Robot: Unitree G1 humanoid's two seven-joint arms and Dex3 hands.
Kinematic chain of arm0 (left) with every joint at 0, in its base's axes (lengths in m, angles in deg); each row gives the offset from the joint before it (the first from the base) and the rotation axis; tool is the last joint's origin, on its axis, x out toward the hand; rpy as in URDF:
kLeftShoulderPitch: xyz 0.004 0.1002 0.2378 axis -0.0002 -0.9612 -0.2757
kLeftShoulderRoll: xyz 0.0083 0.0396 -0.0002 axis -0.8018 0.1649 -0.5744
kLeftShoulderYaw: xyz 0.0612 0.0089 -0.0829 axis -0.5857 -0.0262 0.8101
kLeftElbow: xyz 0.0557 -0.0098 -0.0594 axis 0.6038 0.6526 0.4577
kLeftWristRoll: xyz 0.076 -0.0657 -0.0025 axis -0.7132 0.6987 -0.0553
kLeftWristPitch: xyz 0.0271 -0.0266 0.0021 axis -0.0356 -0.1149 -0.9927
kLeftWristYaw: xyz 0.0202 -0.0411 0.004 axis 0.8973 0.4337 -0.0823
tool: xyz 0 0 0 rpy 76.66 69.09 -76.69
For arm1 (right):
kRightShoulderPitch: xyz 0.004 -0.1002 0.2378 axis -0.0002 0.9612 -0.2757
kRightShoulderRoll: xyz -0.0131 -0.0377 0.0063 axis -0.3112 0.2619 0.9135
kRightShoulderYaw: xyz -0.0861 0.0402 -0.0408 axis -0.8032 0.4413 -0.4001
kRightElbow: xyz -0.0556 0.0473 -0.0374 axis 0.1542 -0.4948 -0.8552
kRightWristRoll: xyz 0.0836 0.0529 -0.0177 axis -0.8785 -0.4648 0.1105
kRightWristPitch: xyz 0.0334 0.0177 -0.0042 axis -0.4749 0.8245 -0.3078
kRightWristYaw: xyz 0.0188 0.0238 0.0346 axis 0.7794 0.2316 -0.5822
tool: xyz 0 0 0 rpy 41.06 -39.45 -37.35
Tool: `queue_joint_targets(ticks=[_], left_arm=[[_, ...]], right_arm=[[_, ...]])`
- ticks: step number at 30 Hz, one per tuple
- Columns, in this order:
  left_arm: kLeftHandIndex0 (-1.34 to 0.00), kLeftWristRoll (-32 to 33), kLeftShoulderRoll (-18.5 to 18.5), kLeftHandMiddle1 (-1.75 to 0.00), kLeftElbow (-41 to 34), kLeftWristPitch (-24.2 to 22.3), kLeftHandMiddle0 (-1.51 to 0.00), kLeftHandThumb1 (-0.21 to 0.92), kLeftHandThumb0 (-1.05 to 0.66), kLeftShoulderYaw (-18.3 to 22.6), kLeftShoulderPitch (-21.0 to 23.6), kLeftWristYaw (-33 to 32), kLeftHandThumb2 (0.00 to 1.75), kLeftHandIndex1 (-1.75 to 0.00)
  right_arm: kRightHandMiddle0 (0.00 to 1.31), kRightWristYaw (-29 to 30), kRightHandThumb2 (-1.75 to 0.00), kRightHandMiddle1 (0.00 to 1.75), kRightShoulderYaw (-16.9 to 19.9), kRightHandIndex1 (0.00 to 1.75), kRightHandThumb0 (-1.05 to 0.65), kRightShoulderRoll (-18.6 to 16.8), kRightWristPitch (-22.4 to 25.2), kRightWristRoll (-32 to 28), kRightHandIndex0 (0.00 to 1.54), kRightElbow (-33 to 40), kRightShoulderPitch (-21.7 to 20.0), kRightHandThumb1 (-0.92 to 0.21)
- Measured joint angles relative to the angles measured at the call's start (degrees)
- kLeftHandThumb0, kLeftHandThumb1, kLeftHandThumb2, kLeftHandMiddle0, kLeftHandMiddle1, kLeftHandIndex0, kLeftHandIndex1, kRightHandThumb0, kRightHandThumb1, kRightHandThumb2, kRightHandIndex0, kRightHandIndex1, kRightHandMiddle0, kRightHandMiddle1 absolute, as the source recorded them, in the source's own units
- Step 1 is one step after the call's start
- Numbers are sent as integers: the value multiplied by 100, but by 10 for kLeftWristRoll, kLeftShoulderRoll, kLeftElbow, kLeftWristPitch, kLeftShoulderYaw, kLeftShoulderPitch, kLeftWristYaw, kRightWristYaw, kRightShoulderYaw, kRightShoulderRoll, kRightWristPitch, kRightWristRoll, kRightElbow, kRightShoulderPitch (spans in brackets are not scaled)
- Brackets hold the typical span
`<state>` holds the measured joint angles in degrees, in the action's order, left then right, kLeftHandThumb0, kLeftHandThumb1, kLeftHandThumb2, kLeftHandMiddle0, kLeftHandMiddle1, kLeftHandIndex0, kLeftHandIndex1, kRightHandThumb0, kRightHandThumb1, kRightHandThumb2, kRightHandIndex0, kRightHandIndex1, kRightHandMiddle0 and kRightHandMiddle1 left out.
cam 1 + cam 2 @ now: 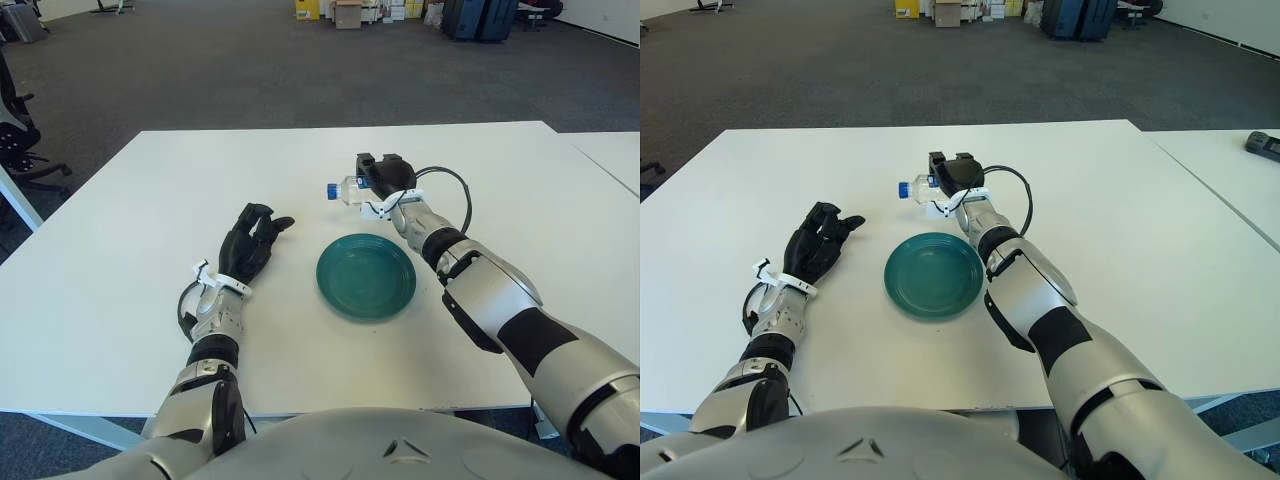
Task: Put the bottle into the plate.
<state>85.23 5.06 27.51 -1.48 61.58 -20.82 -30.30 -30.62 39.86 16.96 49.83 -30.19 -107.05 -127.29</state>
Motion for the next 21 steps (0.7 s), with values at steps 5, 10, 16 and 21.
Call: queue_joint_targets(ticks=[5,10,16,21], left_arm=[[-20,-1,0,-148,4,2,-54,92,-36,-1,2,-1,52,-175],[-20,-1,-1,-143,9,4,-54,92,-36,-1,5,-1,52,-175],[-20,-1,-3,-140,17,5,-55,92,-36,0,10,-1,52,-175],[-20,-1,-4,-140,30,11,-54,92,-36,1,18,-7,52,-175]], right_arm=[[48,1,-147,175,1,175,0,0,-6,0,70,0,0,-19],[49,7,-149,175,0,175,0,3,-19,0,71,2,0,-17],[52,36,-154,175,-5,175,0,18,-49,3,75,20,6,-13],[54,43,-158,175,-13,175,0,39,-81,6,77,41,15,-10]])
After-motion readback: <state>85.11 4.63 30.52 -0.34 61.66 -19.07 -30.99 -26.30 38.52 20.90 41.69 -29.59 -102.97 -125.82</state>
